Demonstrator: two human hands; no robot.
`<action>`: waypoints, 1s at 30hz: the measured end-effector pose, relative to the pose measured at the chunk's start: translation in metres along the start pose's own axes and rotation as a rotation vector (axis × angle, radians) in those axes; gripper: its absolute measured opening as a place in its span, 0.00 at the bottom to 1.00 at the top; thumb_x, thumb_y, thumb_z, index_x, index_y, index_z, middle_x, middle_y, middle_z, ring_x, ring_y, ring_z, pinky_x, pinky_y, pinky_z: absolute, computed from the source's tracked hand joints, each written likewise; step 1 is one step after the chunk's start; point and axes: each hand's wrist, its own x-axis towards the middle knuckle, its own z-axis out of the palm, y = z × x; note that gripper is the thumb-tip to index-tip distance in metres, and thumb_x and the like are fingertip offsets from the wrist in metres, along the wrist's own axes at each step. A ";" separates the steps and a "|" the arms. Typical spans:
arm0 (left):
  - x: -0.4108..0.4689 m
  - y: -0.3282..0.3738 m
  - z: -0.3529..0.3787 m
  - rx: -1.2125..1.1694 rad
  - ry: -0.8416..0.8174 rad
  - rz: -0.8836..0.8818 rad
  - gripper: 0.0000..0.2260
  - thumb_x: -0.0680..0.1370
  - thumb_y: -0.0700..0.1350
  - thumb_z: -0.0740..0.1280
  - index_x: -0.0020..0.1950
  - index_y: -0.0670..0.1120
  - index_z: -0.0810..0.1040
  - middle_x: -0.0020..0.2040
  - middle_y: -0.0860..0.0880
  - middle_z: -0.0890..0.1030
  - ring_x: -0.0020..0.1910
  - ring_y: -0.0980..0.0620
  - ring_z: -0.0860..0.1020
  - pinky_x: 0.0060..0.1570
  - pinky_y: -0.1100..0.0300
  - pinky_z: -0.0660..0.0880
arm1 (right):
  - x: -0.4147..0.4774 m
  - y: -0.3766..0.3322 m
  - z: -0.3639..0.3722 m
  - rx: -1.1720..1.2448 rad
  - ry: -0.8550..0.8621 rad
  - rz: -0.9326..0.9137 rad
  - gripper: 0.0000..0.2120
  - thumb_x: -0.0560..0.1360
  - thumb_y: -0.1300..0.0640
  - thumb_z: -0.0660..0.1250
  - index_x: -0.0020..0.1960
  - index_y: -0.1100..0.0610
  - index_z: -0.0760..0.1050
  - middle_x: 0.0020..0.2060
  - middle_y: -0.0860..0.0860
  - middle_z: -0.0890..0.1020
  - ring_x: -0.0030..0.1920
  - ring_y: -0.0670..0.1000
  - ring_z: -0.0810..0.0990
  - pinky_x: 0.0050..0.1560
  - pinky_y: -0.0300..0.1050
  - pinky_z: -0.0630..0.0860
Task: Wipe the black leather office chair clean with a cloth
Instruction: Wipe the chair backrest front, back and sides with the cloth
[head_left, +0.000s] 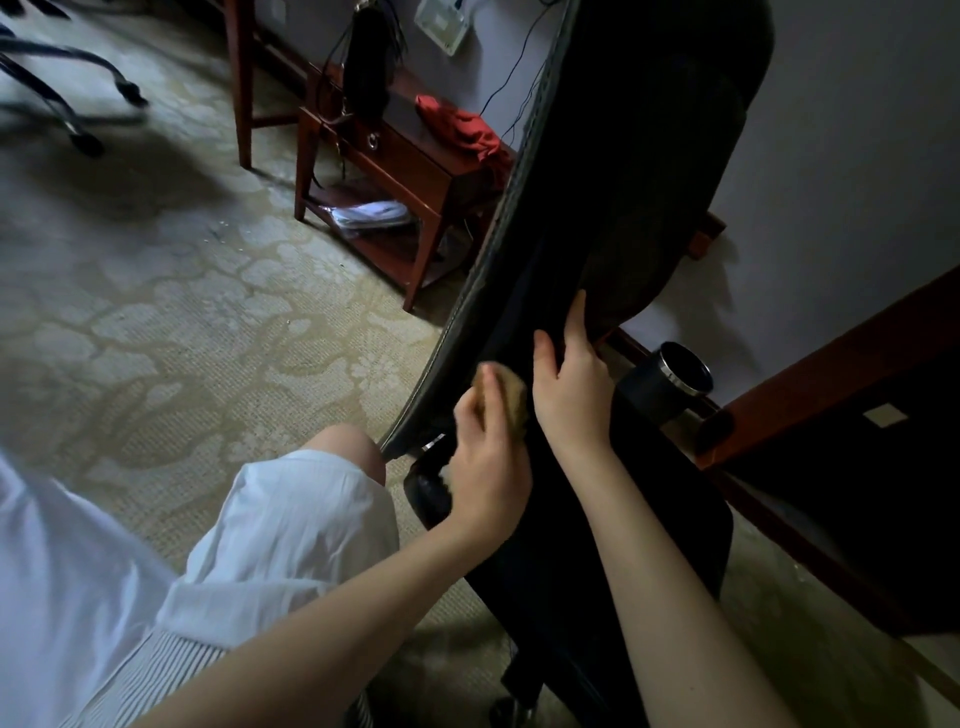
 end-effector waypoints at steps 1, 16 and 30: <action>0.006 0.007 0.003 0.002 0.038 0.058 0.38 0.74 0.40 0.66 0.75 0.46 0.45 0.67 0.39 0.62 0.55 0.38 0.76 0.41 0.53 0.76 | 0.000 0.001 0.001 -0.004 0.007 -0.005 0.27 0.81 0.52 0.56 0.77 0.55 0.51 0.68 0.57 0.72 0.65 0.56 0.73 0.56 0.37 0.67; 0.005 -0.048 0.010 0.055 0.059 -0.005 0.29 0.73 0.43 0.55 0.73 0.48 0.50 0.62 0.34 0.67 0.55 0.33 0.75 0.46 0.47 0.77 | -0.001 0.005 0.008 0.013 0.077 -0.032 0.27 0.81 0.53 0.57 0.76 0.56 0.52 0.68 0.56 0.72 0.64 0.55 0.73 0.55 0.36 0.67; -0.014 -0.117 0.002 0.390 -0.208 -0.041 0.18 0.80 0.60 0.48 0.60 0.53 0.69 0.55 0.52 0.76 0.57 0.52 0.75 0.54 0.56 0.68 | -0.002 0.001 0.008 -0.016 0.072 -0.005 0.27 0.81 0.53 0.56 0.77 0.56 0.50 0.68 0.56 0.72 0.65 0.54 0.73 0.57 0.38 0.68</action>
